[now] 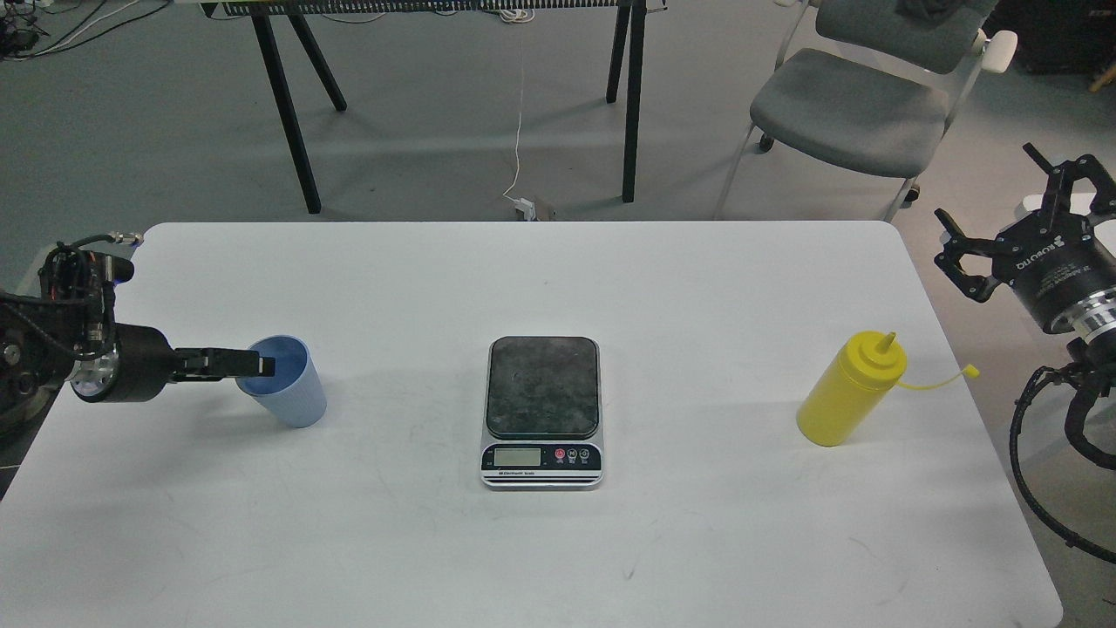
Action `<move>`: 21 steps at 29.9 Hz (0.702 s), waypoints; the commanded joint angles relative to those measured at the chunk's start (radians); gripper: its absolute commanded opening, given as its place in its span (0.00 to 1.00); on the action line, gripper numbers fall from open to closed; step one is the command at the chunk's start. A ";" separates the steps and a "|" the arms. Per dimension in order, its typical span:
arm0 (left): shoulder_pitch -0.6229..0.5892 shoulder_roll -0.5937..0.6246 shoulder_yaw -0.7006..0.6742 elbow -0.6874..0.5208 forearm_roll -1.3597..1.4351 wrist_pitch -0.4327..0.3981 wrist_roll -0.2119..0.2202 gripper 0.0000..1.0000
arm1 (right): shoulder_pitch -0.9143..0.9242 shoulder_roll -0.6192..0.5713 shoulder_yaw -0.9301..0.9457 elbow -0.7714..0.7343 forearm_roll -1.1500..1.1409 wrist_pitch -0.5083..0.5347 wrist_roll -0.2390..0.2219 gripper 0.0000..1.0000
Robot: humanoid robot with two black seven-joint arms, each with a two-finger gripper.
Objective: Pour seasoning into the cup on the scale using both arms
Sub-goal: 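Reach the left gripper down toward the blue cup, then close the left gripper on the blue cup and lift it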
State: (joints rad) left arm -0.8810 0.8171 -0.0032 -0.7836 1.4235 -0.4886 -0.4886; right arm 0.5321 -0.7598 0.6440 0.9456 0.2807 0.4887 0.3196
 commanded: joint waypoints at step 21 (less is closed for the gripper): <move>0.040 -0.052 0.022 0.073 0.090 0.105 0.000 0.10 | -0.011 0.004 -0.001 0.004 0.000 0.000 0.001 0.99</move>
State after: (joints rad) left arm -0.8331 0.7647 0.0182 -0.7104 1.4918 -0.3834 -0.4887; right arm 0.5222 -0.7596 0.6427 0.9498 0.2805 0.4887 0.3201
